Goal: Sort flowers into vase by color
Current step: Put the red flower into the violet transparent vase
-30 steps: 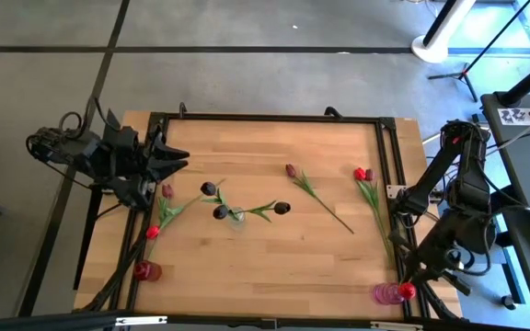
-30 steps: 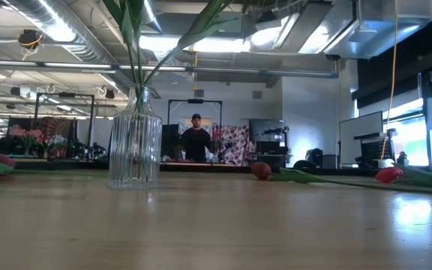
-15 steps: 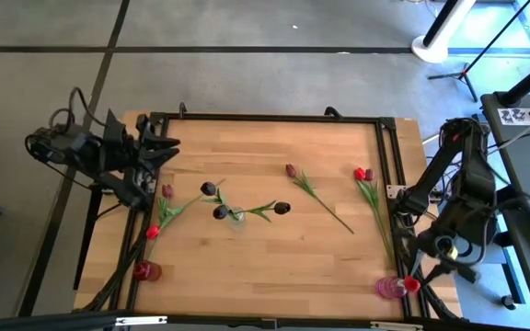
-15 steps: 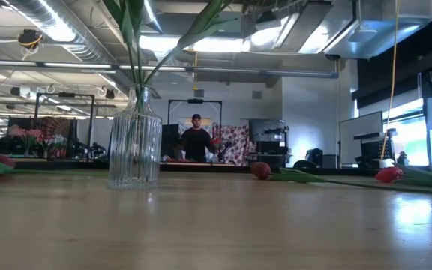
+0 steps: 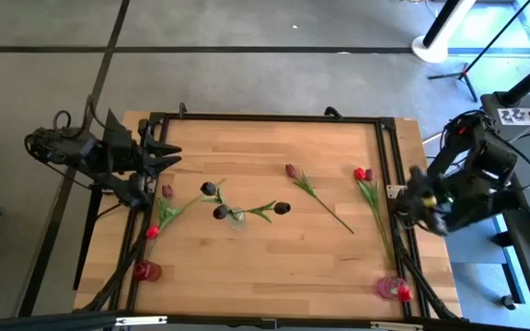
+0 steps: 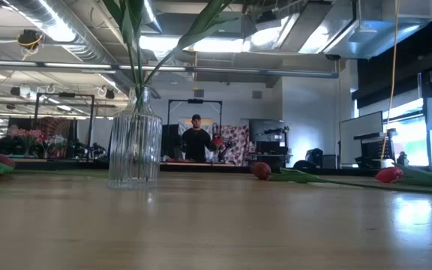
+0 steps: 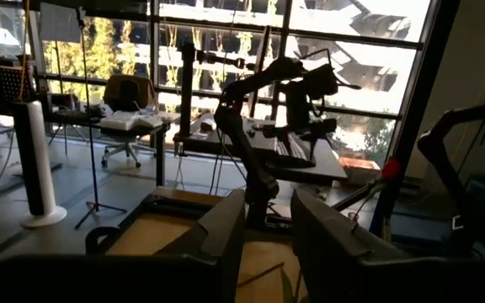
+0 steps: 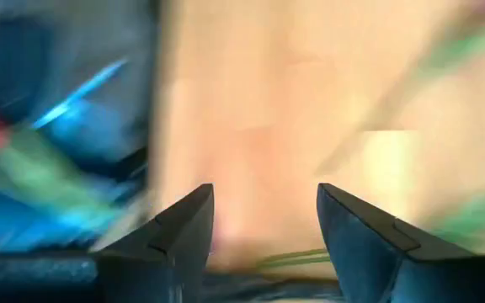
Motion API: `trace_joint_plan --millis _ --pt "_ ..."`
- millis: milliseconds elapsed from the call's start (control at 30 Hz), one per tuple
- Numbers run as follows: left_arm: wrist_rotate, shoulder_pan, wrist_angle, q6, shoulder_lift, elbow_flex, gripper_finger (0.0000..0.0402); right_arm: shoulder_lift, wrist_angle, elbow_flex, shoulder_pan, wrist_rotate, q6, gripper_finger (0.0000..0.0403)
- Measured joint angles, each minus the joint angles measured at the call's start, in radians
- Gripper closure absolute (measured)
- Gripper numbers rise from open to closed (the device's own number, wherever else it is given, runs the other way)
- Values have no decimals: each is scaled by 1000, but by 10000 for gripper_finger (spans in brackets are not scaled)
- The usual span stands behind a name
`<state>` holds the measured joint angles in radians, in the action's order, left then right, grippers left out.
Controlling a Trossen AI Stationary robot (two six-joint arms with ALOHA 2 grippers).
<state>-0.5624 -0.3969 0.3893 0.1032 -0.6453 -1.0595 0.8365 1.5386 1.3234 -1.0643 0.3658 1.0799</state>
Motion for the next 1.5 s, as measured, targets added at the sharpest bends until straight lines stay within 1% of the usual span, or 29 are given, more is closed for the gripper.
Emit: trace_joint_plan --millis 33,100,200,333,400,567,600,700,767,867,933,1000,1100,1300,1400,1500 --pt "0 0 10 1 0 0 305 -1 34 -8 38 33 11 190" --pt "0 0 30 9 0 0 305 -1 29 -40 140 66 12 190" --pt "0 0 50 21 0 0 305 -6 -51 -95 337 55 1 190" --pt "0 0 56 20 0 0 305 29 -189 -194 619 -53 -99 190" --pt "0 0 56 31 0 0 305 55 -252 -247 756 -99 -122 190" --pt "0 0 84 121 2 0 305 112 -294 -388 1070 -123 -211 190" --pt "7 -1 87 132 4 0 305 126 -301 -424 1129 -143 -233 190" --pt "95 -2 100 156 6 0 305 166 -379 -550 1279 -227 -292 190" --pt "152 -2 98 156 5 0 305 195 -437 -626 1360 -266 -331 190" --pt "202 -2 97 158 -3 0 305 254 -486 -705 1448 -258 -358 190" --pt "212 -2 87 158 -11 0 305 293 -517 -735 1494 -241 -380 190" --pt "213 -2 79 159 -17 0 305 326 -568 -751 1526 -246 -410 190" --pt "210 -2 53 160 -27 0 305 369 -636 -757 1543 -276 -428 190" --pt "209 -2 -4 160 -32 0 305 436 -686 -757 1543 -280 -426 194" --pt "205 -2 -51 157 -30 0 305 462 -704 -758 1543 -281 -427 218" --pt "198 -2 -98 137 -25 0 305 465 -712 -757 1541 -287 -425 257"
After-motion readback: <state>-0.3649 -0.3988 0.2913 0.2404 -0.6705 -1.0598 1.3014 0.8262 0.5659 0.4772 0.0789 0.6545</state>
